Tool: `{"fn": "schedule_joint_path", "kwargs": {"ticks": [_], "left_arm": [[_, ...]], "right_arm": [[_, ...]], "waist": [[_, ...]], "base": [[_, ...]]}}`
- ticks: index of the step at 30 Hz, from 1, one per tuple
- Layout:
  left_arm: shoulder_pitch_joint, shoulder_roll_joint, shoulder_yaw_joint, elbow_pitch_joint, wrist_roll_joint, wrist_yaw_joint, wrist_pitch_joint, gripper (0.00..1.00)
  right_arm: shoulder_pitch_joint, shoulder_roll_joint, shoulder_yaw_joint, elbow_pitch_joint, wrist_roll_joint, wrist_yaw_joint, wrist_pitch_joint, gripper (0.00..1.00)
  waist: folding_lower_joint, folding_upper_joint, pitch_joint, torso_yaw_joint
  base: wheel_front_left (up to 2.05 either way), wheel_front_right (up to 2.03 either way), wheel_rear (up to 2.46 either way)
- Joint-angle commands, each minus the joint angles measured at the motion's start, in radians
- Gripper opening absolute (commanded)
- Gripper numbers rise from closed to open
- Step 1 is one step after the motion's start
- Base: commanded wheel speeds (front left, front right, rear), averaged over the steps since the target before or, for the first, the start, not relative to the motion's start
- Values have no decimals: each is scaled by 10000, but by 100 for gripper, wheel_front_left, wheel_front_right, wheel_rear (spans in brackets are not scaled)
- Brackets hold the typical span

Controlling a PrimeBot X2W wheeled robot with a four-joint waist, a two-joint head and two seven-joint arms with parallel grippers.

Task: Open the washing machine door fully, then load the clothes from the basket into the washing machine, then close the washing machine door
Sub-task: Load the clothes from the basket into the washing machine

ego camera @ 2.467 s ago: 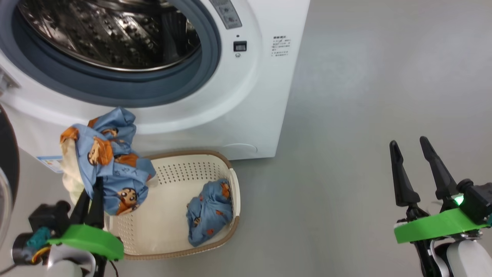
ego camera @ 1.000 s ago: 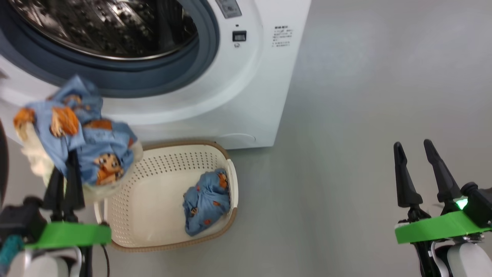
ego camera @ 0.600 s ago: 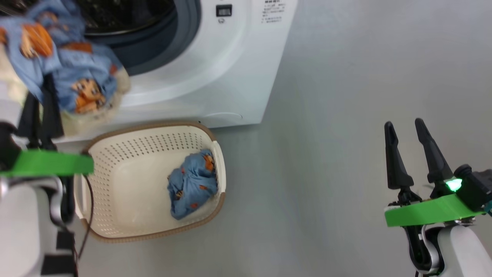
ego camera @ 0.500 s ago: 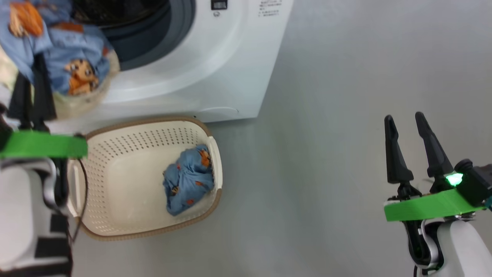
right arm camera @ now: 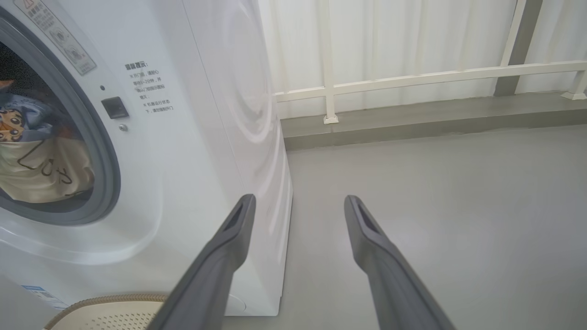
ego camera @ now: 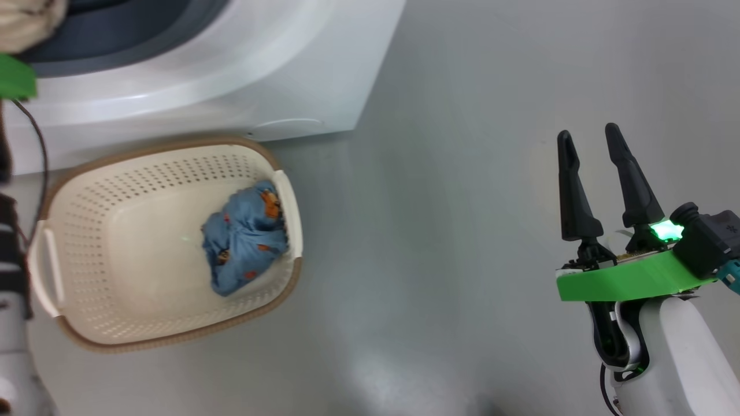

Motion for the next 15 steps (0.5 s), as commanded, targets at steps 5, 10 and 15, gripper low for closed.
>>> {"fn": "schedule_joint_path", "kwargs": {"ticks": [5,10,15], "left_arm": [[-1097,763,68,544,364,-28,-53,0],[-2052,1126,-172,958,902,92,-53,0],[-2290,1410,-353,1197,1317,372,-53,100]], "right_arm": [[-241,60,456,-249,245,44,-80,100],[-424,97,724,-260,389,44,-80,100],[-437,101,915,-284,640,44,-80,100]], "waist": [[-2,-1,568,-669],[-2,-1,868,-1153],[-2,-1,1004,-1441]], "base": [[0,0,0],[0,0,0],[0,0,0]]}}
